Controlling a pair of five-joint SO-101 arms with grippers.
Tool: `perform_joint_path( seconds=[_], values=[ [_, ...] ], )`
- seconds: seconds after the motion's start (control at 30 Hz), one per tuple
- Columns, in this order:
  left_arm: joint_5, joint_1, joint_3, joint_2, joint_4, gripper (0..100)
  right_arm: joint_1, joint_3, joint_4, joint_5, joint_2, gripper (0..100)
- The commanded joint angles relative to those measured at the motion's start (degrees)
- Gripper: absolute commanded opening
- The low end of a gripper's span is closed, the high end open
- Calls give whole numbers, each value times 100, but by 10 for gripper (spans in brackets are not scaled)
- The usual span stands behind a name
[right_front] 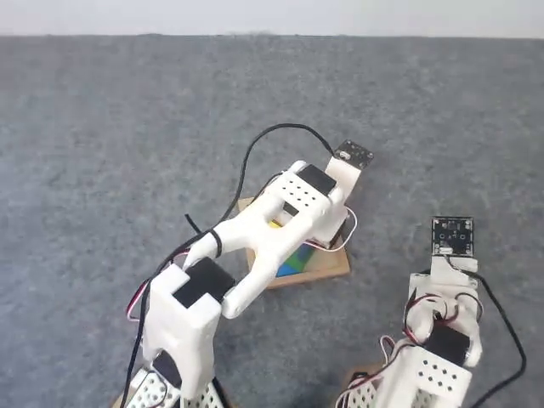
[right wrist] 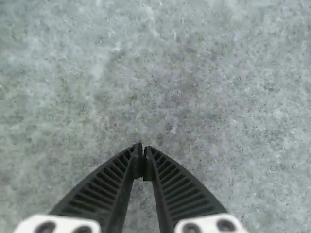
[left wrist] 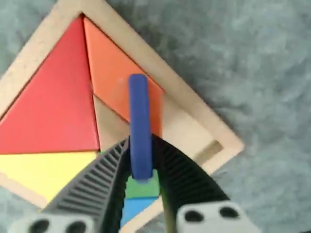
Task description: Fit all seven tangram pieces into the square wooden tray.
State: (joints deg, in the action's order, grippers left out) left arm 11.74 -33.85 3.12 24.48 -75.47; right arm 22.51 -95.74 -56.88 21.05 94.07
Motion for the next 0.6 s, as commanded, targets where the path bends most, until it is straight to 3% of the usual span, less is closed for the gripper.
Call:
perform_joint_path(
  seconds=[0.0,0.37,0.5,0.57],
  values=[
    [-167,-18,57,-536,-237,100,-40,-105,-13,53,75,9],
    [-782,70,31,-1908,-747,111,-48,-105,-22,325,75,8],
    [-923,501,40,-2057,-484,102,-48,-105,-31,325,75,8],
    [-985,791,48,-1916,-193,49,-48,-105,-31,325,75,8]
  ],
)
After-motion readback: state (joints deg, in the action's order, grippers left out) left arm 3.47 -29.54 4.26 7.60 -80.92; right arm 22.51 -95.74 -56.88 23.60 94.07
